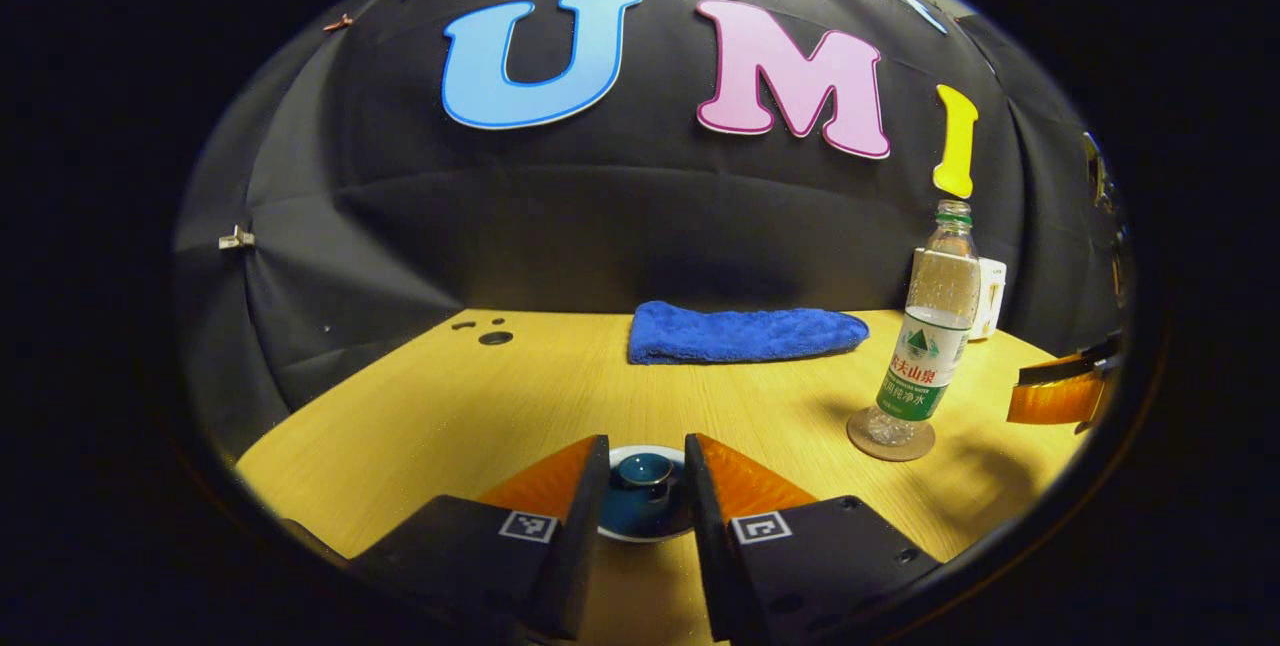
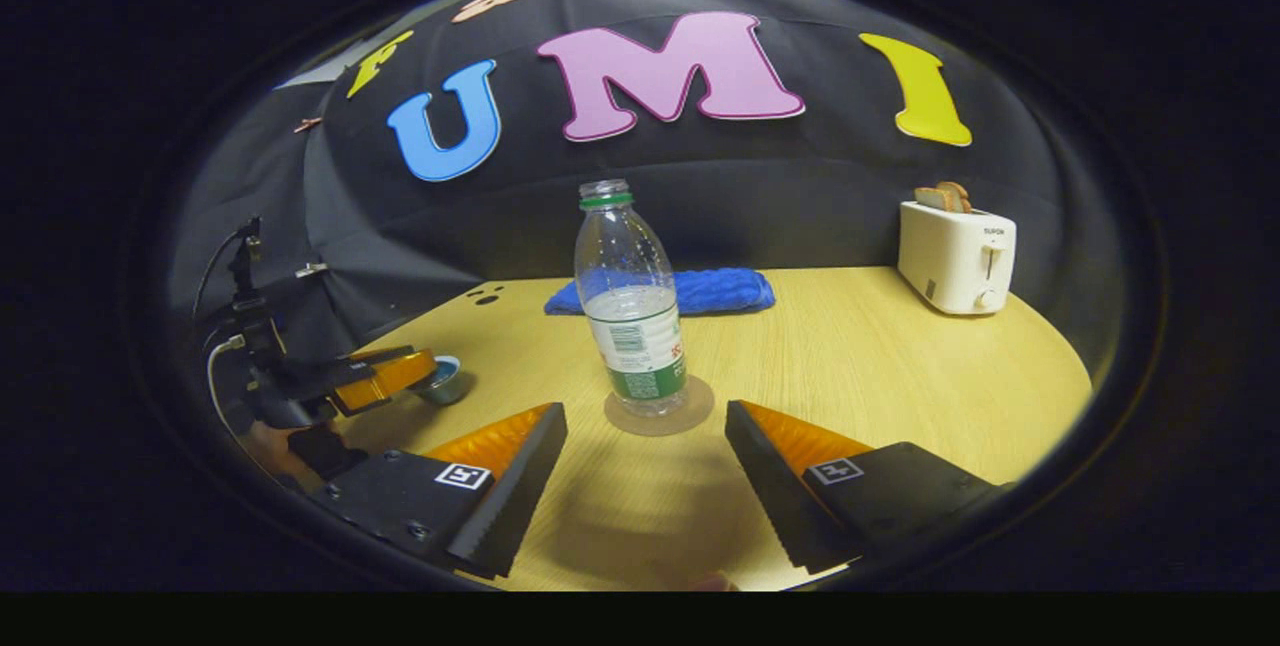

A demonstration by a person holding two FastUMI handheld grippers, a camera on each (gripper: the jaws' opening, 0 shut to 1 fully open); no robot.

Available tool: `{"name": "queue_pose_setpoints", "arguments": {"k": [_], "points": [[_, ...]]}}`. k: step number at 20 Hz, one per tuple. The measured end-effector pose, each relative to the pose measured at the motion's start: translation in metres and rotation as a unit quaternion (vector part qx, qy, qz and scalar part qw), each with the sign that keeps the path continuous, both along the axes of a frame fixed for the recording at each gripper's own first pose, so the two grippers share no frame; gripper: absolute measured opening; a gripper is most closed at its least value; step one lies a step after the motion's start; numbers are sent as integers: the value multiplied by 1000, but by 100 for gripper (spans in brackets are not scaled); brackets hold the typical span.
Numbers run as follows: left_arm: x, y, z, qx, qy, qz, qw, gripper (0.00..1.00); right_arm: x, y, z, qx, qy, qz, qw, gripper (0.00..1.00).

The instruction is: Open the teacup lid with one hand, grasp the water bottle and pour water into the teacup with the other hand; after pouring, place the water bottle on the coaster and then close the teacup lid.

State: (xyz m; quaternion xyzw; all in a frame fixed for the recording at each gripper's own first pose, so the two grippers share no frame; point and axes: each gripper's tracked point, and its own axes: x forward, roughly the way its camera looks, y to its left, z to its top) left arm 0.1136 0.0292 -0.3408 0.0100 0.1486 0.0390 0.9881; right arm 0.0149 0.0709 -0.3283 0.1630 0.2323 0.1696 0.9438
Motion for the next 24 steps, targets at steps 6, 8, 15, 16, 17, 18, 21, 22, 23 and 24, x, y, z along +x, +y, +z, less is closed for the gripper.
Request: {"name": "queue_pose_setpoints", "arguments": {"k": [6,8,15,16,17,18,21,22,23,24], "points": [[-20,-12,96,-6,-24,-8,1000,53,-2,-13,91,-26,-45,-4,999,99],[-30,-18,132,-20,-24,-10,999,49,-1,-15,132,-31,-67,-3,997,99],[-53,-45,261,-31,-60,-43,997,49,0,-53,251,-36,-132,-22,990,99],[-56,-49,272,-37,-62,-45,996,49,-1,-59,263,-34,-138,-25,990,99],[-59,-53,278,-45,-62,-47,996,49,-5,-65,272,-31,-141,-30,989,99],[-62,-56,285,-49,-64,-46,996,46,-8,-72,279,-29,-144,-35,989,99],[-70,-58,298,-37,-70,-44,996,49,-17,-91,293,-32,-151,-54,987,98],[-72,-59,300,-31,-70,-45,996,49,-22,-93,295,-26,-152,-58,986,99],[-74,-61,300,-27,-70,-46,996,49,-26,-95,298,-20,-153,-60,986,99],[-76,-63,302,-25,-70,-48,996,49,-29,-96,298,-16,-153,-60,986,99]]}}
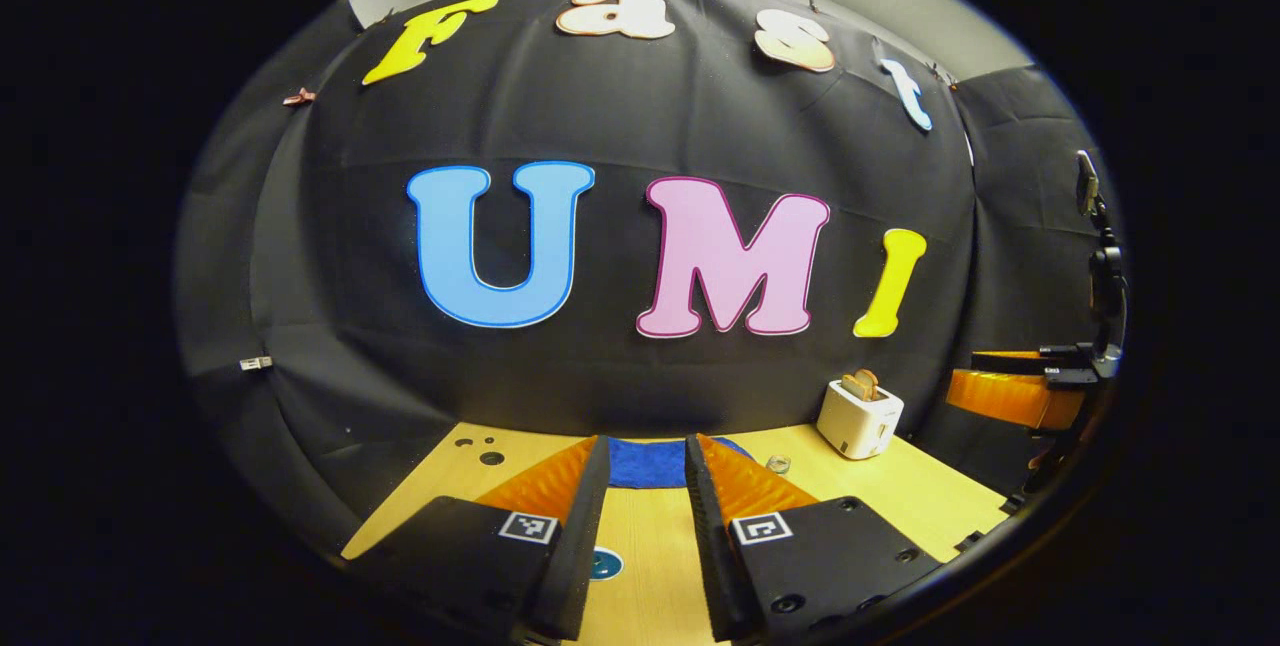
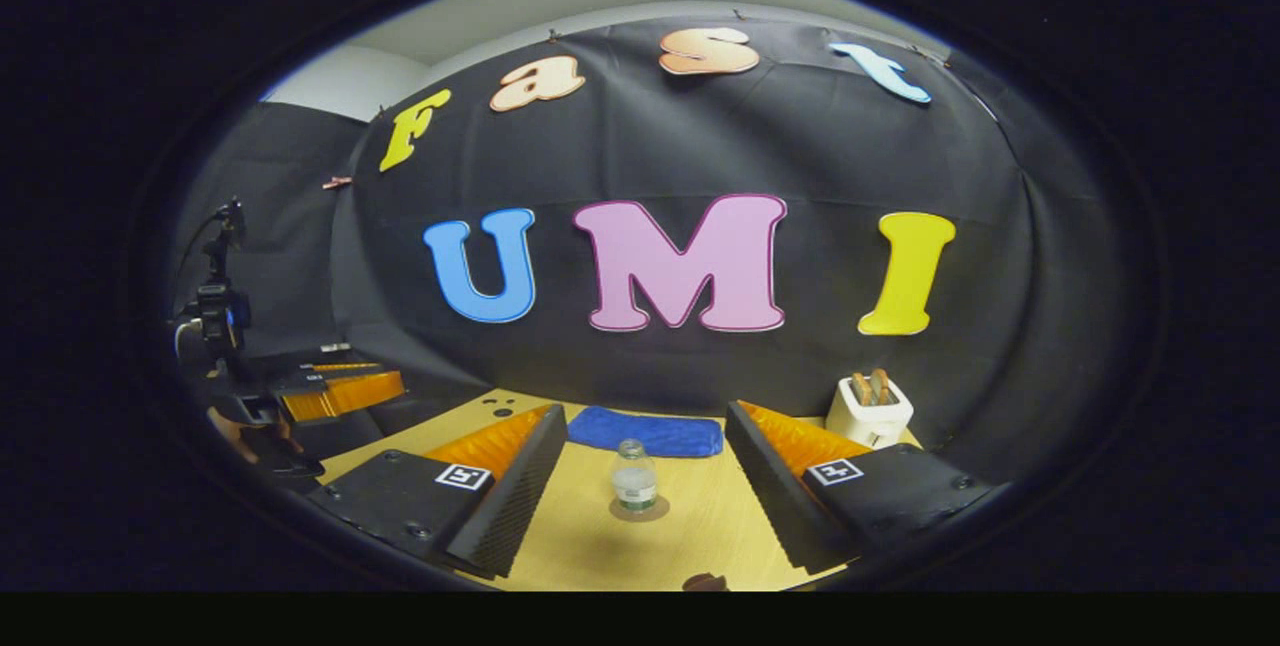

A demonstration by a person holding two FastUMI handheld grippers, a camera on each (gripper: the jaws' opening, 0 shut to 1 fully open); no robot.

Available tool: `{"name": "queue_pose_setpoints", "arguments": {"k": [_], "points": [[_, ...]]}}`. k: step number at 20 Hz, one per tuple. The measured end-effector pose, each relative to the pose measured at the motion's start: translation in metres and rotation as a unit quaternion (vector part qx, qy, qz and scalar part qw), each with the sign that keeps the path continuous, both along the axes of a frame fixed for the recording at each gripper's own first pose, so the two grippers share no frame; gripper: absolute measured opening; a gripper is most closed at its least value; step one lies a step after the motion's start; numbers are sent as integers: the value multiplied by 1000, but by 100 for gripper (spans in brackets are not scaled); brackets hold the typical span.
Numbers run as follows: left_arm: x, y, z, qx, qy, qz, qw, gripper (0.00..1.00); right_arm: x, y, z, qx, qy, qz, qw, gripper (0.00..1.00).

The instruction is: Open the teacup lid with one hand, grasp the water bottle and pour water into the teacup with the other hand; after pouring, place the water bottle on the coaster and then close the teacup lid.

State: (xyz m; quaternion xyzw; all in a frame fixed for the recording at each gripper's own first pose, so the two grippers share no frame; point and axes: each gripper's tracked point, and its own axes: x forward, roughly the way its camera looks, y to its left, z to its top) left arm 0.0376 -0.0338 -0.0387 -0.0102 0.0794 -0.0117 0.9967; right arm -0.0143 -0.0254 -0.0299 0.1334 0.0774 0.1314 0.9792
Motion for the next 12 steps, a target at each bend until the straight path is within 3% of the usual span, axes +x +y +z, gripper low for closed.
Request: {"name": "queue_pose_setpoints", "arguments": {"k": [12], "points": [[9,-6,12,8,-20,-20,1000,49,4,-6,17,-18,-20,-31,999,98]]}}
